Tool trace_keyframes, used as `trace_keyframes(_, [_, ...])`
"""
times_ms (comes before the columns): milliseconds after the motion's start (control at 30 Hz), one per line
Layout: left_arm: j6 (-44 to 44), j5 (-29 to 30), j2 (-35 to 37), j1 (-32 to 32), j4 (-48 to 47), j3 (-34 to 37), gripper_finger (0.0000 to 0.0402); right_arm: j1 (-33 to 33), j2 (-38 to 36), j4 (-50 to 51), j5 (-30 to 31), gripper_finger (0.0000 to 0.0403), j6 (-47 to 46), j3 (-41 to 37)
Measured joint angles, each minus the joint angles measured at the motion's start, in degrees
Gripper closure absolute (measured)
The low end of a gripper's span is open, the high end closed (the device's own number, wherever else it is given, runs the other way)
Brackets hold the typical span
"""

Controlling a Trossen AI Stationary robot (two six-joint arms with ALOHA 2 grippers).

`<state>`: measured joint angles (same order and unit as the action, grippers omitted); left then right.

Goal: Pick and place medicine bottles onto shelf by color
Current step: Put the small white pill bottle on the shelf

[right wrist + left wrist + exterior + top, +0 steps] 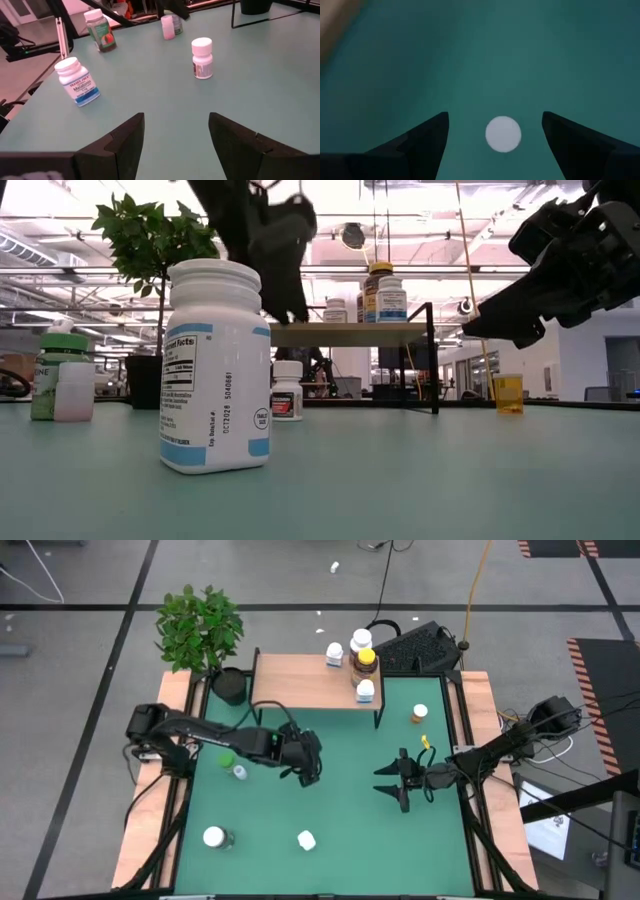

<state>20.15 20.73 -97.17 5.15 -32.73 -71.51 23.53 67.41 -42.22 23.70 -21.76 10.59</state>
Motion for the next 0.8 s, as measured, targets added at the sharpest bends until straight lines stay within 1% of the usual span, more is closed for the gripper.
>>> trace_keyframes(167, [-0.9, -4.0, 0.0, -2.4, 6.2, 5.2, 0.0078, 0.0, 0.0, 0.0, 0.1, 0.0188, 0.3, 0.0])
trace_keyframes(367, [-4.0, -7.4, 0.0, -2.7, 11.6, 9.1, 0.0078, 0.0, 0.0, 0.3, 0.1, 0.0188, 1.4, 0.0])
trace_keyframes(800, [-6.1, -7.8, 0.0, -2.8, 12.0, 10.5, 0.0078, 0.0, 0.0, 0.2, 0.1, 0.0188, 1.3, 0.0])
